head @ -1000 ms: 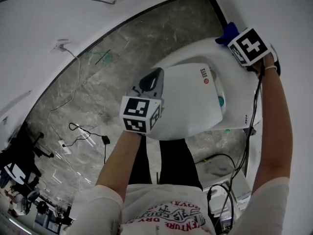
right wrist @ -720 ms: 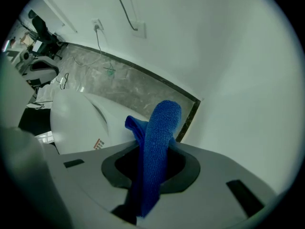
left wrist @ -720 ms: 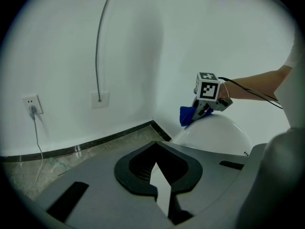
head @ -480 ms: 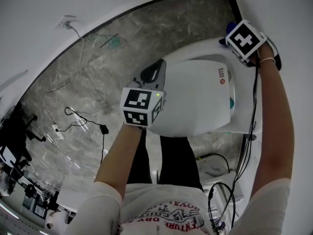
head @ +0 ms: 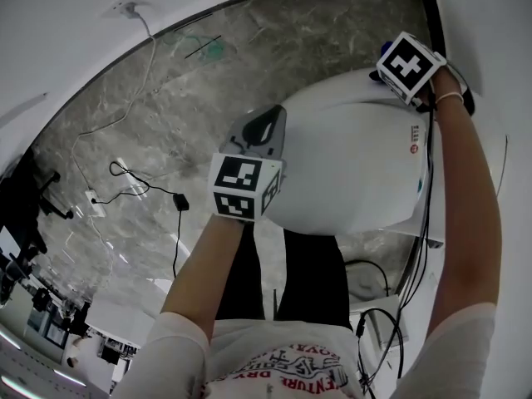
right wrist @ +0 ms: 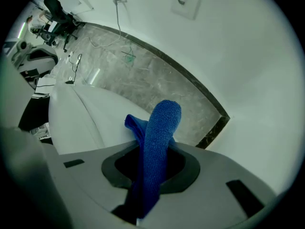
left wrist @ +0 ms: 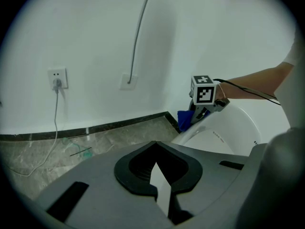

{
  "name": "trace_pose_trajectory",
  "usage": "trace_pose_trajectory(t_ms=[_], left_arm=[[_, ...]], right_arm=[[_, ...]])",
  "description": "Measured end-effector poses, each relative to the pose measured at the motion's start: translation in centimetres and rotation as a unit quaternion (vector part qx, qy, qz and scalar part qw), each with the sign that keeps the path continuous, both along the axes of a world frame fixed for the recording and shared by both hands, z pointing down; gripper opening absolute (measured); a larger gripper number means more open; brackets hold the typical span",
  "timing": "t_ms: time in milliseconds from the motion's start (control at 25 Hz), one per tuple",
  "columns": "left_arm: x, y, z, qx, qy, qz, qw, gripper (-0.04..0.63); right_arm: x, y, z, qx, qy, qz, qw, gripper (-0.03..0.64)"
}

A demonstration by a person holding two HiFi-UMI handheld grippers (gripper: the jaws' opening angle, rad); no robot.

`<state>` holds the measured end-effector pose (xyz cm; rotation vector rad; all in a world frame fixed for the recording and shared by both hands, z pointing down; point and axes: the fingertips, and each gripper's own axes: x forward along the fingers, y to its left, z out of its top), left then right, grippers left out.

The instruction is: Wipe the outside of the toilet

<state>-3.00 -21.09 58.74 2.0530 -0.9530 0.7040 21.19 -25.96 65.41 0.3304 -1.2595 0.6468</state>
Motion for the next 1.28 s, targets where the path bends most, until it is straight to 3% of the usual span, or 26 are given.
trace_pose_trajectory(t_ms=[640, 1280], left_arm=[[-10.2, 2.8, 4.2, -0.038, -0.005, -0.039, 0.9985, 0.006], [-18.4, 6.6, 6.2, -0.049, -0.005, -0.027, 0.9984, 0.006]], right_arm=[[-15.0, 4.1, 6.0, -0.086, -0.077, -0.049, 0.992, 0.075], [-24.8, 8.3, 6.2, -0.105, -0.082, -0.108, 0.985, 0.075]])
